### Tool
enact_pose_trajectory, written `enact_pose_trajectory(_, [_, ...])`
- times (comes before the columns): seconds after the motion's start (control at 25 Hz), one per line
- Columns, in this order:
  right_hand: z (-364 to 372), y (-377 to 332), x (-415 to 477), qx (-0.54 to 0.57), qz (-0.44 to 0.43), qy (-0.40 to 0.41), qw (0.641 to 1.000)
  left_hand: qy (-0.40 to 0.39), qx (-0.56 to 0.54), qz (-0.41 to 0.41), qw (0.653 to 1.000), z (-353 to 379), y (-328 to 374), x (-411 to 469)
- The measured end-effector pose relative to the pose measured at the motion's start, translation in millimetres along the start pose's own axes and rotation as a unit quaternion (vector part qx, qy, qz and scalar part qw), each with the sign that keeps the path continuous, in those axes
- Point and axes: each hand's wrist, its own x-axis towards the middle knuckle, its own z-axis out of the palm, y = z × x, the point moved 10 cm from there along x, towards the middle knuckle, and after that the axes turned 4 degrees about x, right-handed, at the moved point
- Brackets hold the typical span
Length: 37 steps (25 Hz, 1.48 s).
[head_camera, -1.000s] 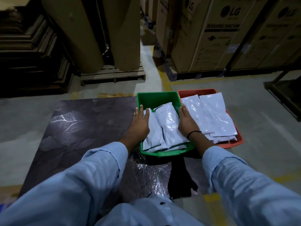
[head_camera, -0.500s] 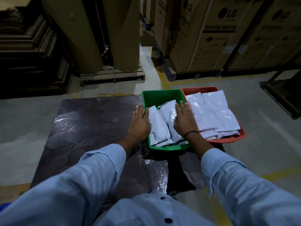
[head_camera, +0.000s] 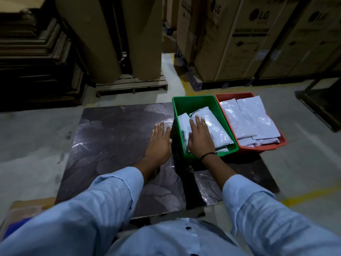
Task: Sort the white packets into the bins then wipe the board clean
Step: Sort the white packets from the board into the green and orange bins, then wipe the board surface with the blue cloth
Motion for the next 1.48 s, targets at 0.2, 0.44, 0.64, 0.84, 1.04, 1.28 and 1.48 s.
enact_pose_trajectory(0.2, [-7.0, -41.0, -20.7, 0.021, -0.07, -0.007, 0.997, 0.032, 0.028, -0.039, 0.998, -18.8, -10.2, -38.2])
enact_pose_trajectory(0.44, [-11.6, -83.2, -74.1, 0.031, -0.143, -0.032, 0.989, 0.045, 0.07, -0.13, 0.988, -32.4, -22.4, -127.2])
enact_pose_trajectory(0.64, [9.7, -130.4, -125.5, 0.029, -0.219, -0.077, 0.972, 0.044, 0.099, -0.232, 0.967, -31.1, -57.5, -232.2])
enact_pose_trajectory(0.84, [44.5, -207.7, -185.3, 0.073, -0.275, -0.133, 0.95, 0.003, 0.09, -0.352, 0.932, -22.0, -106.2, -352.0])
enact_pose_trajectory(1.04, [89.0, -281.7, -220.2, 0.054, -0.33, -0.18, 0.925, 0.035, 0.073, -0.41, 0.909, -35.9, -163.9, -430.2])
enact_pose_trajectory(1.28, [152.8, -376.6, -227.5, 0.038, -0.338, -0.232, 0.911, 0.003, 0.06, -0.462, 0.885, -35.7, -259.7, -514.7])
enact_pose_trajectory(1.48, [219.7, -467.3, -238.6, 0.047, -0.314, -0.279, 0.906, -0.038, 0.063, -0.477, 0.876, -43.0, -342.1, -556.2])
